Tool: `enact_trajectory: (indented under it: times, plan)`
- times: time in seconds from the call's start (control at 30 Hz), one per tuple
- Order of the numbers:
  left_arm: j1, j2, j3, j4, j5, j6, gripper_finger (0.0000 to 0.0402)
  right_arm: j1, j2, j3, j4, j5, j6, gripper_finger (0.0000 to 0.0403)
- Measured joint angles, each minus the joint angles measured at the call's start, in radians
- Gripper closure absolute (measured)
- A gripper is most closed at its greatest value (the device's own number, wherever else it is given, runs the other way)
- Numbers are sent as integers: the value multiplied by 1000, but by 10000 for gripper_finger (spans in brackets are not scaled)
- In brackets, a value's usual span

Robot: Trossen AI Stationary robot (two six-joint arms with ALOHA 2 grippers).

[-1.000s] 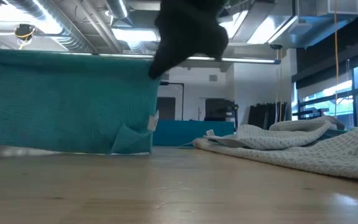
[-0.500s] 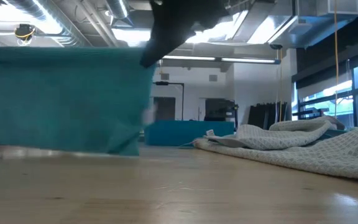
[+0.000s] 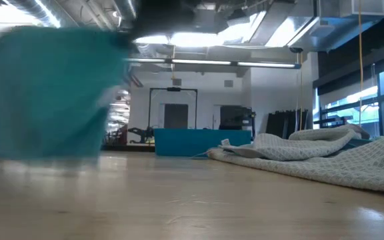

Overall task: Fold microfiber towels
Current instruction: Fold the blue towel

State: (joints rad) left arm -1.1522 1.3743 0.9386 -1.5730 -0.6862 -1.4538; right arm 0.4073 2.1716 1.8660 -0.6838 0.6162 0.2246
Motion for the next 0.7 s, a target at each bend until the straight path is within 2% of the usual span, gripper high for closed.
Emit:
enact_trajectory:
  times: [0.03, 0.07, 0.17, 0.23, 0.43, 0.6, 0.7]
  plan:
    - [0, 0, 0, 0, 0, -3, 401, -5, 0, 0, -59, 62, 28, 398]
    - [0, 0, 0, 0, 0, -3, 401, -13, 0, 0, -60, 40, 21, 398]
    - [-6, 0, 0, 1, 0, -3, 401, -26, 0, 1, -5, -171, -21, 397]
    - [-10, 0, 0, 1, -2, -3, 401, -22, 0, 1, 10, -243, -21, 396]
    - [-10, 0, 0, 6, 9, -13, 401, -15, 0, 1, 4, -228, -31, 396]
    - [-10, 0, 0, 14, 46, -12, 401, -14, 0, 1, 10, -277, -73, 396]
    - [-10, 0, 0, 15, 50, -12, 401, -14, 0, 2, 3, -251, -86, 396]
